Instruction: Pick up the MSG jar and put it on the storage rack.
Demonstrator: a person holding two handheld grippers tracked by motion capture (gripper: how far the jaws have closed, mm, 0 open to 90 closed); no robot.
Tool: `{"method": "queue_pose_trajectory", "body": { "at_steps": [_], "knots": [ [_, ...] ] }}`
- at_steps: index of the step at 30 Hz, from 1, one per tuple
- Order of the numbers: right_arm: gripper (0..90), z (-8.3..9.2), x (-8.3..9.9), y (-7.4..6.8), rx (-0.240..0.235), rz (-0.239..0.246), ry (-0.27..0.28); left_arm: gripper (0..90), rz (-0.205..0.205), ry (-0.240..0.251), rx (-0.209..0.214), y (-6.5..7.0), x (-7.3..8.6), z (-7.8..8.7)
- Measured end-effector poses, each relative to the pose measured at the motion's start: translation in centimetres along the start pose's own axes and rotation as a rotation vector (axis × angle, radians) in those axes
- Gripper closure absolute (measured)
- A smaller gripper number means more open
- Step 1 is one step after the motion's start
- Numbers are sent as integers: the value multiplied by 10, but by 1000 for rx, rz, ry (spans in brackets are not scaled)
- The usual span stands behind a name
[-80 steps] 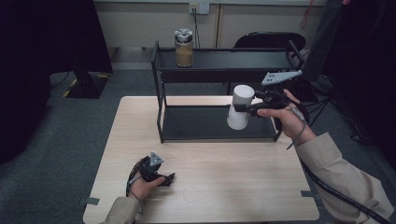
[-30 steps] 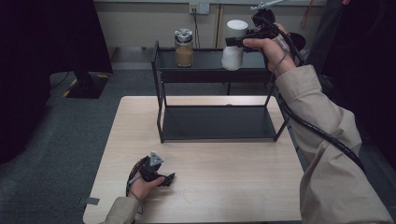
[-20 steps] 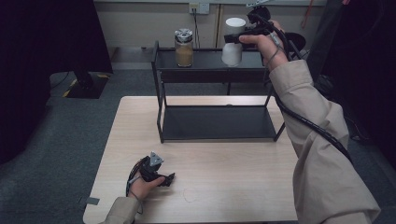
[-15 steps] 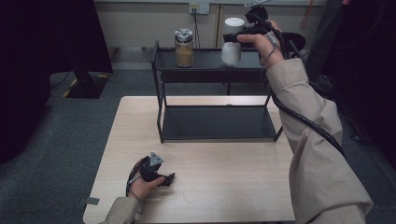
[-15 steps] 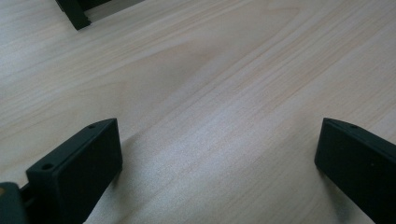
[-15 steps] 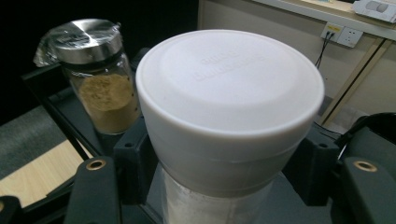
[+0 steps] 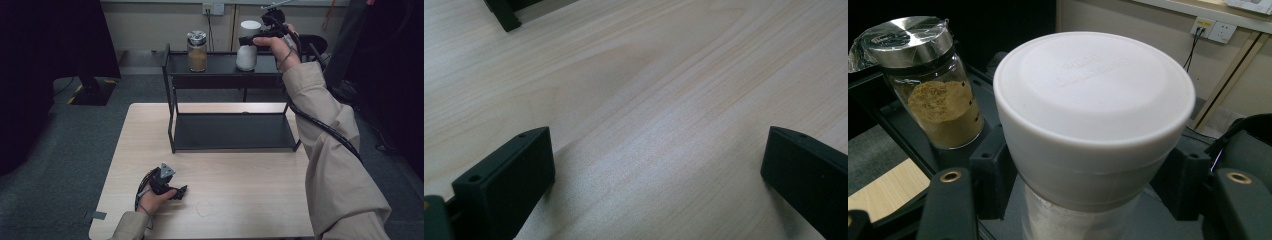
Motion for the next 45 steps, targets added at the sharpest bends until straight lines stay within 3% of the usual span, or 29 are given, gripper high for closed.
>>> {"method": "queue_pose_trajectory", "body": {
  "at_steps": [18,29,35,45],
  "knots": [
    [347,-2,3,-6,24,25,-2,0,0,-1,0,0,0,0],
    [332,-2,4,-9,36,15,4,0,0,-1,0,0,0,0],
    [250,-1,6,-12,37,-6,8,0,-1,-1,2,0,0,0],
    [26,7,10,-20,34,-38,31,0,-2,0,3,-1,0,0]
  ]
}}
Point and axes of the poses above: each handheld gripper's, and its own axes: z roughly backward along the jaws, x roughly out of its underside, y roughly to its right, the point moved 6 cm from there along -z, roughly forward along the jaws, and after that the axes turned 14 degrees about -x, right-handed, at the moved point
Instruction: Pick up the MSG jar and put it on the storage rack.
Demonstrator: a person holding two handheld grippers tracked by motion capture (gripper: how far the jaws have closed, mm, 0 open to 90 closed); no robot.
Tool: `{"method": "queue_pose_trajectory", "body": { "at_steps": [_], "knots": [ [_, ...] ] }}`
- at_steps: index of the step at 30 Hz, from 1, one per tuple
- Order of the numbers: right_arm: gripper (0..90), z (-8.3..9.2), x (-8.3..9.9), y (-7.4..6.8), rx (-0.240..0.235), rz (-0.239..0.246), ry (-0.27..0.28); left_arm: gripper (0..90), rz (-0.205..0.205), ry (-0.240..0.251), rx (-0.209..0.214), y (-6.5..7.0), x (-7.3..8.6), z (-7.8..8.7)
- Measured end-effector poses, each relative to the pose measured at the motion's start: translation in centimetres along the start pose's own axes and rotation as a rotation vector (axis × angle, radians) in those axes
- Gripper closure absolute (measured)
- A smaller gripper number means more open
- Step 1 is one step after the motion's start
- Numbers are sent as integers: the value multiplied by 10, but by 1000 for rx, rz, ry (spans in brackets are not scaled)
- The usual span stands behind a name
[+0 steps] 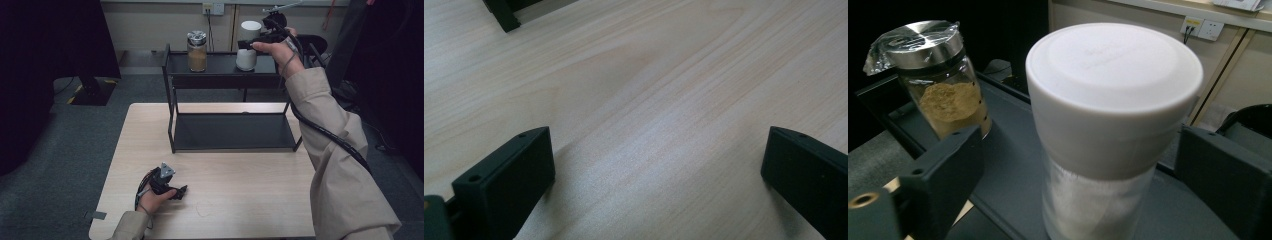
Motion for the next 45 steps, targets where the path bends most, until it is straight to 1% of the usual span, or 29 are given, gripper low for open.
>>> {"method": "queue_pose_trajectory", "body": {
  "at_steps": [1,2,5,7,9,11,13,15,19,24,28,30,31,35,37,38,39,45],
  "knots": [
    [0,2,1,0,-13,-4,4,0,0,0,0,0,0,0],
    [0,4,2,0,-18,2,0,0,0,0,0,0,0,0],
    [0,7,4,-2,-12,0,1,0,0,0,0,0,0,0],
    [0,10,7,-2,-25,4,1,0,0,0,0,0,0,0],
    [0,13,10,-4,-18,5,-1,0,0,0,0,0,0,0],
    [0,16,12,-5,-23,6,0,0,0,0,0,0,0,0],
    [0,20,15,-7,-19,10,1,0,0,0,0,0,0,0],
    [0,23,18,-9,-25,16,1,0,0,1,0,0,0,0],
    [0,29,26,-14,-26,10,7,0,0,0,0,0,0,0],
    [0,34,37,-19,-47,23,6,0,0,0,0,0,0,0],
    [0,36,41,-23,-68,40,-12,0,0,0,-2,0,0,0],
    [0,37,44,-25,-68,47,-14,0,0,0,-2,0,0,0],
    [0,38,47,-26,-80,56,-17,0,0,0,-2,0,0,0],
    [0,40,52,-29,-94,60,-28,0,0,0,-1,0,0,0],
    [0,40,56,-30,-111,69,-40,0,0,0,-2,0,0,0],
    [0,39,61,-31,-128,80,-47,0,1,0,-1,0,0,0],
    [0,39,61,-31,-128,80,-47,0,0,0,-1,0,0,0],
    [0,37,79,-36,-170,89,-77,0,0,0,-1,0,0,0]
  ]
}}
Point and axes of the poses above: each handheld gripper's, and its own axes: z roughly backward along the jaws, x roughly out of its underside, y roughly to its right, the point moved 6 cm from there along -z, roughly forward along the jaws, and after that the axes turned 14 degrees about -x, right-handed, at the moved point
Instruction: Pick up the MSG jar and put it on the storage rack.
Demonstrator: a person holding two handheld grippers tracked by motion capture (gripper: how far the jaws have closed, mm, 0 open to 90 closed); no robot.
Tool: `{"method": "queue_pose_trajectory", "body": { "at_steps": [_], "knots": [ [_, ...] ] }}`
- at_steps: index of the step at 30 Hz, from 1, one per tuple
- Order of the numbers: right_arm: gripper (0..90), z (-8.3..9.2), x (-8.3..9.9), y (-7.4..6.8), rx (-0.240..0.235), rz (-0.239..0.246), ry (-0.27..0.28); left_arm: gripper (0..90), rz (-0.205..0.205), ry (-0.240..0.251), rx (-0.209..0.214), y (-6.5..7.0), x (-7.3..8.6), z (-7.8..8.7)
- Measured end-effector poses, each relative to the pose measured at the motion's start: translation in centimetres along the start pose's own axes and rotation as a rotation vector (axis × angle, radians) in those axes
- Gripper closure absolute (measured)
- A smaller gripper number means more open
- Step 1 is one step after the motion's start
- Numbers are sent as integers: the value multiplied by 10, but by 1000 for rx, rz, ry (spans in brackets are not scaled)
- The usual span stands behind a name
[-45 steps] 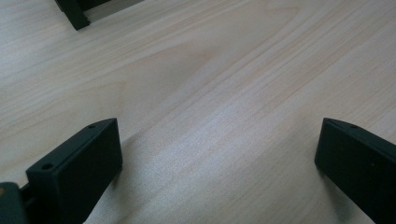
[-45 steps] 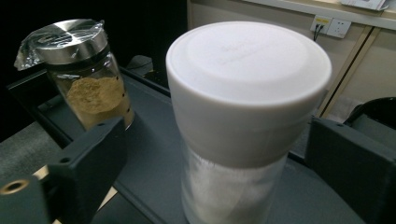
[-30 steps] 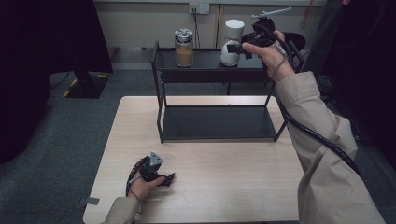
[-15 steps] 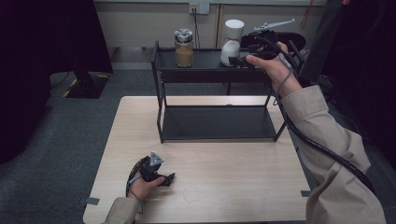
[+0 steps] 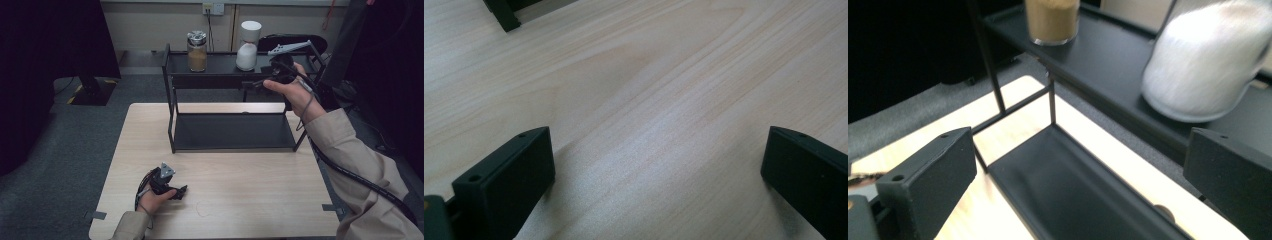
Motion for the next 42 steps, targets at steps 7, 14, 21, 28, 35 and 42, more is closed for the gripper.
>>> {"method": "queue_pose_trajectory", "body": {
  "at_steps": [7,14,21,28,35,42],
  "knots": [
    [0,2,21,-6,-49,5,-16,0,0,0,0,0,0,0],
    [0,3,50,-11,-74,8,-42,0,0,0,0,0,0,0],
    [0,2,85,-16,-125,2,-45,0,4,5,0,0,1,0],
    [0,-3,115,-22,-137,0,-44,0,-5,1,0,0,0,0],
    [0,-8,145,-29,-127,1,-42,0,-5,2,0,0,0,0],
    [0,-8,174,-33,-106,1,-43,0,-5,1,0,0,0,0]
  ]
}}
Point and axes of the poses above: each handheld gripper's, and its own axes: z roughly backward along the jaws, x roughly out of its underside, y roughly to its right, the point moved 6 cm from there along -z, roughly forward along the jaws, and after that the axes turned 14 degrees about -x, right-handed, at the moved point
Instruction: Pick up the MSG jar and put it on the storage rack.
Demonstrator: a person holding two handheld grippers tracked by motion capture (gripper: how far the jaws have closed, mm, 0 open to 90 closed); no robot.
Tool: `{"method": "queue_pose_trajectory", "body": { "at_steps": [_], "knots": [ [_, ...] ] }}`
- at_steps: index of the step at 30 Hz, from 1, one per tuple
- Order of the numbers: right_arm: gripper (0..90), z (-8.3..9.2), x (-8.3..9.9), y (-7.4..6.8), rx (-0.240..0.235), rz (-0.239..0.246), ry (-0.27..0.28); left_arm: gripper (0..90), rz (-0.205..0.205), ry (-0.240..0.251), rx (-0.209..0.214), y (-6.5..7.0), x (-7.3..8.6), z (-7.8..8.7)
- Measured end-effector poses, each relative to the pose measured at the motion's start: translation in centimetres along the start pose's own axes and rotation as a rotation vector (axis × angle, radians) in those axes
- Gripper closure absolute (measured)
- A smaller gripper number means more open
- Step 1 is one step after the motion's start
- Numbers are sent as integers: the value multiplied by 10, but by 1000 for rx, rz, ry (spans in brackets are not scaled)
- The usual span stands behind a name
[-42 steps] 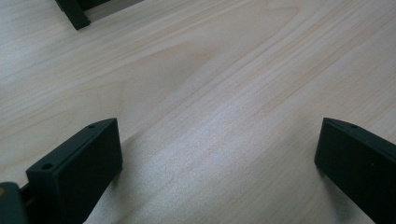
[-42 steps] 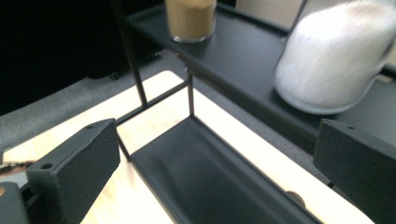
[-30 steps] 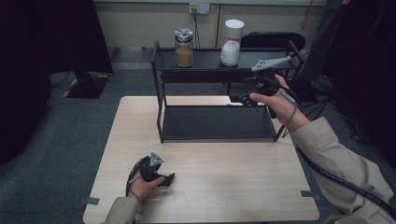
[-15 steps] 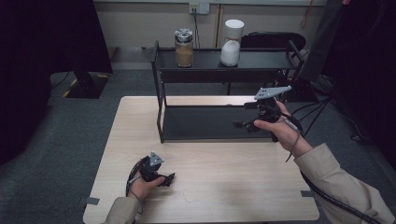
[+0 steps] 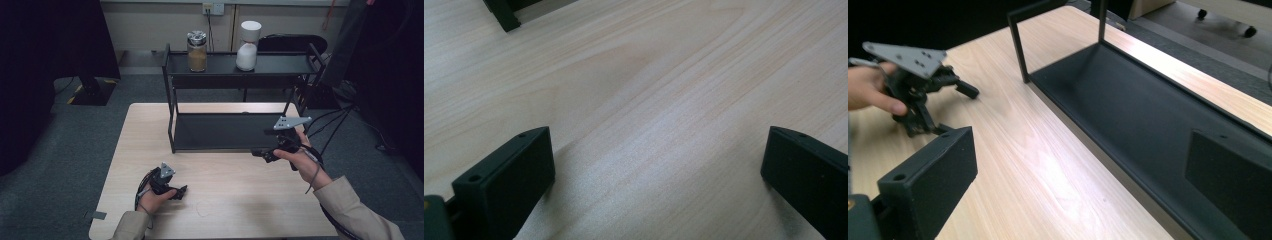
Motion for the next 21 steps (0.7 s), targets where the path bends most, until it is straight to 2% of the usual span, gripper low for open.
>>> {"method": "queue_pose_trajectory", "body": {
  "at_steps": [10,21],
  "knots": [
    [0,-1,31,-3,8,-18,-9,0,0,0,0,0,0,0],
    [0,-7,66,-9,12,-11,-7,0,0,0,0,0,0,0]
  ]
}}
Point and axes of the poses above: each handheld gripper's, and its own axes: z roughly backward along the jaws, x roughly out of its underside, y roughly to its right, the point moved 6 cm from there along -z, roughly forward along the jaws, and after that the axes turned 14 degrees about -x, right-handed, at the moved point
